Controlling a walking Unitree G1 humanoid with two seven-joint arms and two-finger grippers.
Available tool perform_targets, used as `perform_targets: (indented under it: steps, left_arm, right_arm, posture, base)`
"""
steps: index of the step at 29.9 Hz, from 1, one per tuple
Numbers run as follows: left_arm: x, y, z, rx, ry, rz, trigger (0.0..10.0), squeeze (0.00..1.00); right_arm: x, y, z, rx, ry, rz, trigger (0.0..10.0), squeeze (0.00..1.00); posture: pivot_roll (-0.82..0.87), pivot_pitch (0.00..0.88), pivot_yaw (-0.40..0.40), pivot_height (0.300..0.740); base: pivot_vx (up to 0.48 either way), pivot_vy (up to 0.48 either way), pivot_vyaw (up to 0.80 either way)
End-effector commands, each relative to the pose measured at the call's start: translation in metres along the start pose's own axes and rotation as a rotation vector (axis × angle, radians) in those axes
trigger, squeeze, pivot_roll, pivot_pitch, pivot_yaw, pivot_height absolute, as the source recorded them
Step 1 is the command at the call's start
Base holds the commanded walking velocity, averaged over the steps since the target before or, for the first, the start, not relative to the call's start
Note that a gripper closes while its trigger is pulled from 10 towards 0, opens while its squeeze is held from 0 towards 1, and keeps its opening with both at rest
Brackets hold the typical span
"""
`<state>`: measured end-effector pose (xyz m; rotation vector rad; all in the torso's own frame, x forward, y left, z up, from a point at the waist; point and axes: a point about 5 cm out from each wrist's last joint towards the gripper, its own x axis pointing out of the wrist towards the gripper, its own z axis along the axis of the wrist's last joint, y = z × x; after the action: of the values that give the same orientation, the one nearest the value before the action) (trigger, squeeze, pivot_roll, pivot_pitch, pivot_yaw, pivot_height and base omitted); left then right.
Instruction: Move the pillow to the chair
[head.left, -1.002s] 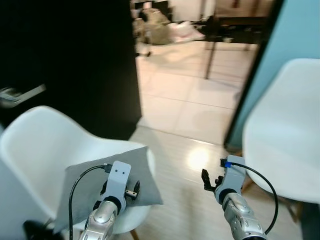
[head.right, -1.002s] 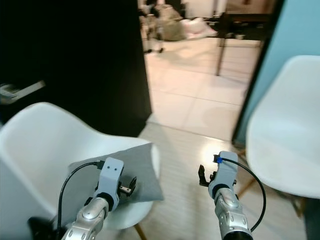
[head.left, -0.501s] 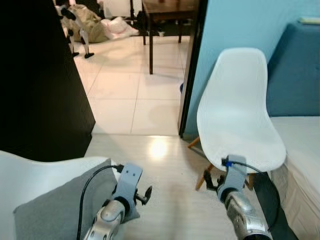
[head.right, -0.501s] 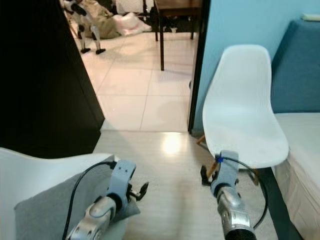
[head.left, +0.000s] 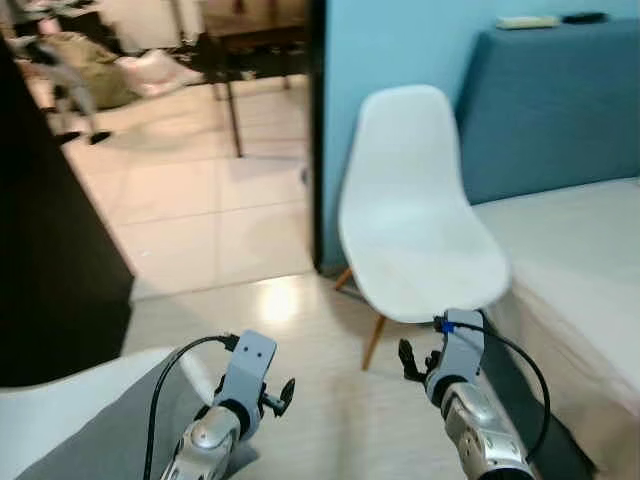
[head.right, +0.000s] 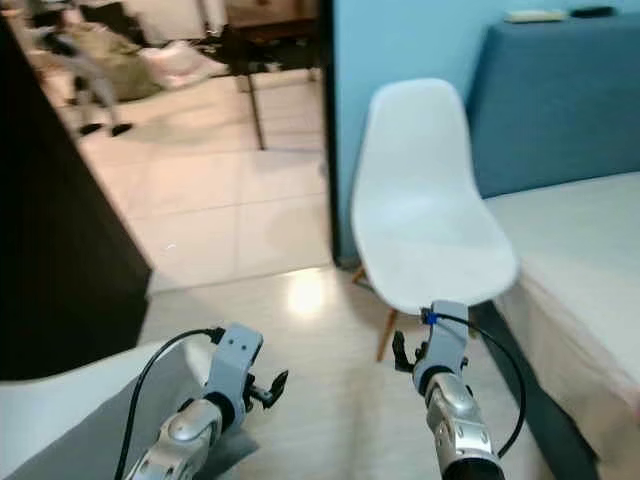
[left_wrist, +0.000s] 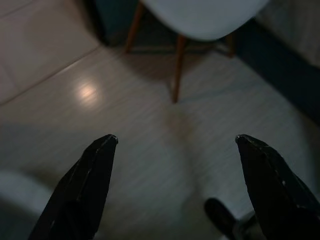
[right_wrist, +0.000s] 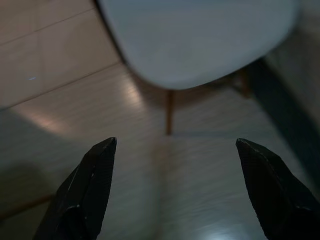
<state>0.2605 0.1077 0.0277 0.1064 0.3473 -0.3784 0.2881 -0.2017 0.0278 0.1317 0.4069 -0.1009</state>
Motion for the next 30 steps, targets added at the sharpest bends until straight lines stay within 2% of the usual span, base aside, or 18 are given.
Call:
perform_targets:
  steps: [1,12,14,17,30]
  left_arm:
    - [-0.004,0.0052,-0.0087,-0.014,0.027,0.014,10.0,0.0]
    - [-0.0025,0.0046,-0.0074,-0.011,0.018,0.004,10.0,0.0]
    - [-0.0026,0.0034,-0.0067,-0.011,0.015,-0.006,10.0,0.0]
    - [-0.0029,0.0029,-0.0061,-0.011,0.012,-0.008,10.0,0.0]
    - [-0.0022,0.001,-0.0062,-0.012,0.013,-0.014,10.0,0.0]
  right_arm:
    - [-0.0013,0.0035,-0.0067,0.009,0.025,0.006,10.0,0.0]
    - [-0.0015,0.0023,-0.007,0.008,0.024,-0.003,10.0,0.0]
    - [-0.0023,0.0018,-0.0048,0.023,-0.004,-0.007,10.0,0.0]
    - [-0.0024,0.0013,-0.0045,0.015,-0.004,-0.01,10.0,0.0]
    - [-0.0019,0.0012,-0.0036,0.007,-0.002,-0.011,10.0,0.0]
  posture:
    - [-0.05,0.059,0.037,0.74]
    - [-0.05,0.055,0.04,0.74]
    - [-0.05,0.056,0.04,0.74]
    - [-0.05,0.058,0.04,0.74]
    - [-0.05,0.058,0.037,0.74]
  base:
    - [0.0,0.0,-0.77]
    - [0.0,0.0,-0.77]
    - [0.0,0.0,-0.68]
    - [0.0,-0.09,0.0]
    - [0.0,-0.353,0.0]
